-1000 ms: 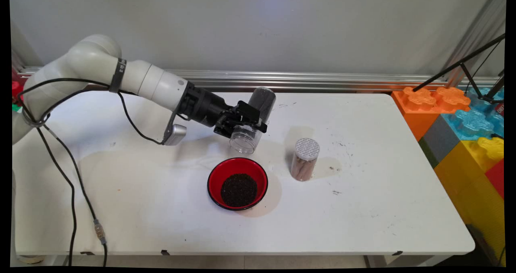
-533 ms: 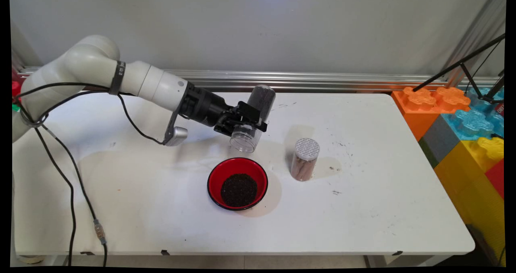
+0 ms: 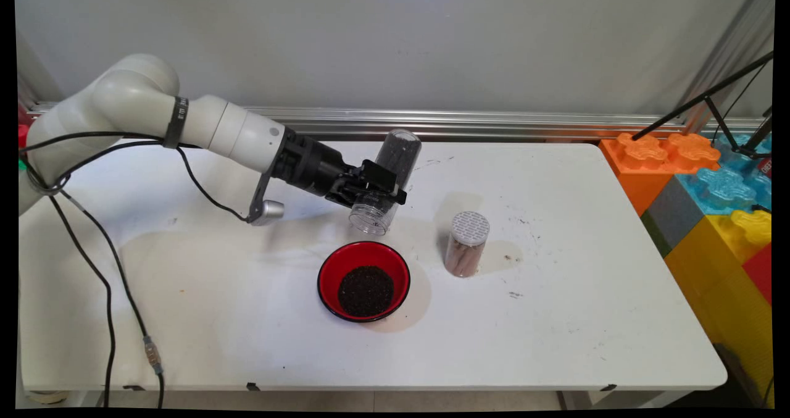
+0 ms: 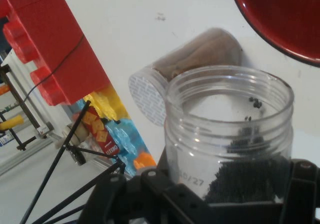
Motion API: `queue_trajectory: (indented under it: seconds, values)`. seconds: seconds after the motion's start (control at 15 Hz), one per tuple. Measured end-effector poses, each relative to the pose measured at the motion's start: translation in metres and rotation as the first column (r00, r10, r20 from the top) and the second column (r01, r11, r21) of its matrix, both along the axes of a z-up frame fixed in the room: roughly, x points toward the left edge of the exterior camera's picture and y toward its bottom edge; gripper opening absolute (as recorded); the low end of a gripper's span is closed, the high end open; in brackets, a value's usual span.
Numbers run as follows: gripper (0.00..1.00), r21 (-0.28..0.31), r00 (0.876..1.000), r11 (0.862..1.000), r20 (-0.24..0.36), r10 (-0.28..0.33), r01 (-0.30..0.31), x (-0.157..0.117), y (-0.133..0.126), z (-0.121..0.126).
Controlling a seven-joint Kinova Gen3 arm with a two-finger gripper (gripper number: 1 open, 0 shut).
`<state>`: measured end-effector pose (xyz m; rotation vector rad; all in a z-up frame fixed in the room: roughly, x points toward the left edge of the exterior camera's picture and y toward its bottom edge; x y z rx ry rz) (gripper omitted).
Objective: Pour the black seasoning powder in the red bowl
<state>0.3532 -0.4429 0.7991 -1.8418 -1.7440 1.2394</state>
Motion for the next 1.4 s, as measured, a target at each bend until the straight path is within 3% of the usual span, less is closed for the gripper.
queue_trajectory:
  seconds: [1.4]
  values:
    - [0.0,-0.117,0.999,0.993,0.045,-0.028,0.033,-0.002,0.02,0.014]
